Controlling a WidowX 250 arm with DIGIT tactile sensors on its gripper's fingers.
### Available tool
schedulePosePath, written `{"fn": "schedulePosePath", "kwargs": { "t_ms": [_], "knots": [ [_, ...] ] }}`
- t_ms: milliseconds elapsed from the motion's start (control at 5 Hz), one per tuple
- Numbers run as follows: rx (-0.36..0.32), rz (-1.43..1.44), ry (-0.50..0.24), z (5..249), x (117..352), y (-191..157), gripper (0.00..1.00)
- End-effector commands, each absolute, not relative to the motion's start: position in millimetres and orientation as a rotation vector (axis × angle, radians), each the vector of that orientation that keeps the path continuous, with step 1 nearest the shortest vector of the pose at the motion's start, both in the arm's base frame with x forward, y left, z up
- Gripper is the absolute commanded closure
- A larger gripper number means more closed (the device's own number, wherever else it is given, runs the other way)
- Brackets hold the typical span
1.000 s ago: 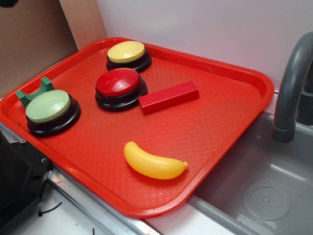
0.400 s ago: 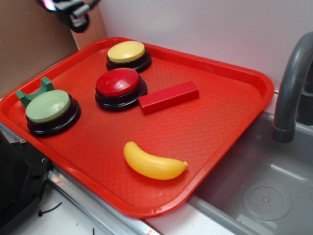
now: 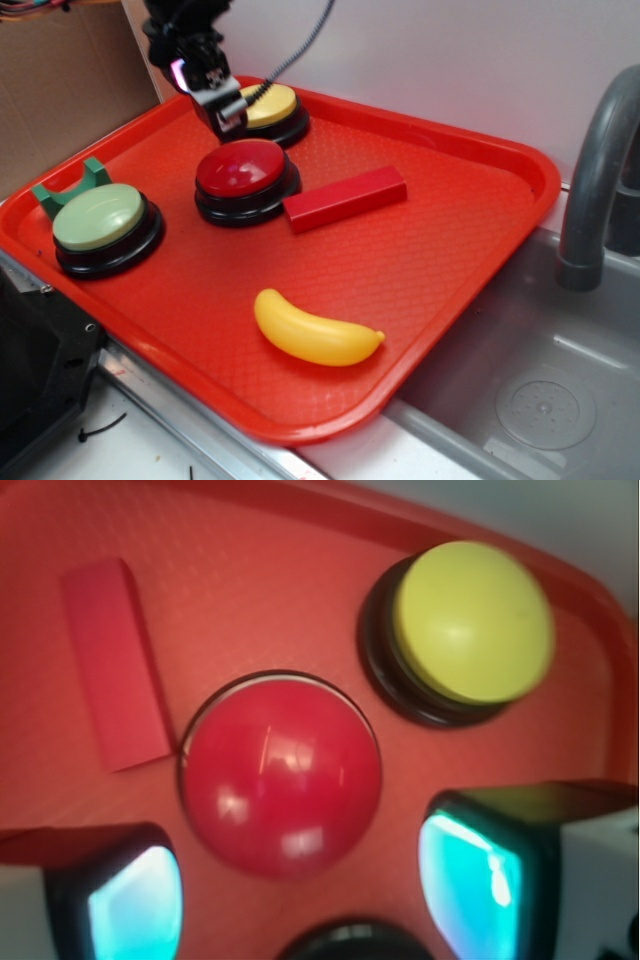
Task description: Push the red button.
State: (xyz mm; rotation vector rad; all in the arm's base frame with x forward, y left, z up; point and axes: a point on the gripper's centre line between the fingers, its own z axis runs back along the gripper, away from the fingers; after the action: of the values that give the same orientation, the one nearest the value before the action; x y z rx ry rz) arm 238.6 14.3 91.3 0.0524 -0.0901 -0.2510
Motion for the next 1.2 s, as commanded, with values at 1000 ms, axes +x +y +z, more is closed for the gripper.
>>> {"fn": "schedulePosePath", "kwargs": {
  "t_ms": [1000],
  "knots": [
    [0.061, -0.177, -0.063, 98, 257, 28, 0.00]
  ]
}}
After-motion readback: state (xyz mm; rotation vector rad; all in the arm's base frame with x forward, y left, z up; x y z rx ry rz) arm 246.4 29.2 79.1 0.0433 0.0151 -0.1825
